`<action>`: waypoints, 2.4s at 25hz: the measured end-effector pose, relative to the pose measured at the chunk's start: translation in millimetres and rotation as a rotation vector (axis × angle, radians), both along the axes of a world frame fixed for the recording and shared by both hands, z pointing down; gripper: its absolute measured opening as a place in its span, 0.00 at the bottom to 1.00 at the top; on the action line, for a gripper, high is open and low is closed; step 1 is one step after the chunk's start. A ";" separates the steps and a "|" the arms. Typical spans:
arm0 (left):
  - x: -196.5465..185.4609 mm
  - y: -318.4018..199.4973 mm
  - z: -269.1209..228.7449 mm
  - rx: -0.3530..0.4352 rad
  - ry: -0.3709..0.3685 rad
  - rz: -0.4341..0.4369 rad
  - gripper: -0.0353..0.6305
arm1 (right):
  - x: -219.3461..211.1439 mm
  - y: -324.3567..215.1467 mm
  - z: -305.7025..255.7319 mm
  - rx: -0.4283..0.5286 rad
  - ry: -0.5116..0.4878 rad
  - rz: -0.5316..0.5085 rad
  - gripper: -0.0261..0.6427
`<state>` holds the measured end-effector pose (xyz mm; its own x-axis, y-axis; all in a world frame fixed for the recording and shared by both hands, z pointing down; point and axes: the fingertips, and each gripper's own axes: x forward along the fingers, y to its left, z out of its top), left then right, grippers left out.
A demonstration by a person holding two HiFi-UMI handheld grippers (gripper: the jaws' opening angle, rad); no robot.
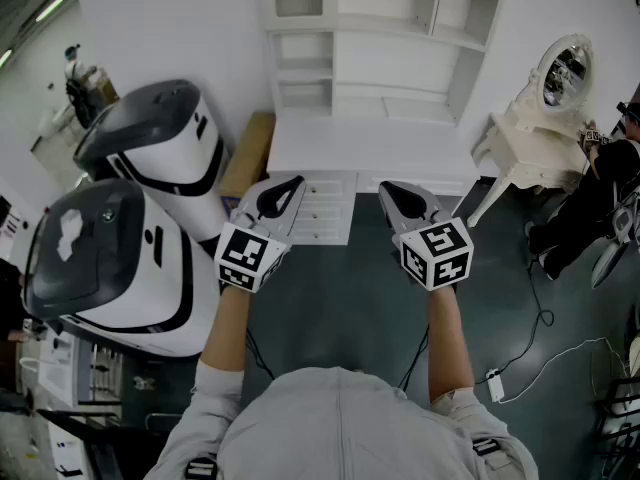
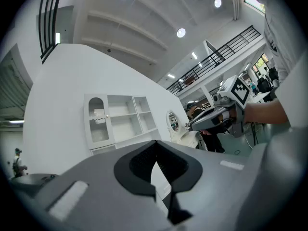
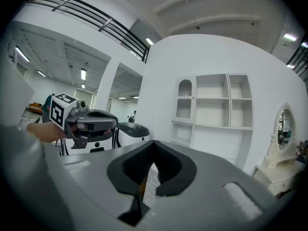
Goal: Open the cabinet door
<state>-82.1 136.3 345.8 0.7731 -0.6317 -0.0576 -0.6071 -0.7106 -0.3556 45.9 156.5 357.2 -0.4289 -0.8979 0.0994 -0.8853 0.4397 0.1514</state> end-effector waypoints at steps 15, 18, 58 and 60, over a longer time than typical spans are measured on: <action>42.7 6.8 2.5 -0.032 0.013 -0.085 0.08 | 69.8 9.0 -4.6 0.003 -0.091 -0.057 0.04; 54.3 8.1 0.9 -0.030 0.003 -0.096 0.08 | 78.0 9.6 0.1 -0.010 -0.066 -0.067 0.04; 48.8 -372.6 -14.3 -0.036 0.028 -0.020 0.08 | 52.7 -357.9 -19.5 -0.036 -0.092 -0.051 0.04; 44.8 -386.6 -8.4 -0.052 0.028 -0.013 0.08 | 50.0 -370.2 -15.0 -0.040 -0.098 -0.036 0.04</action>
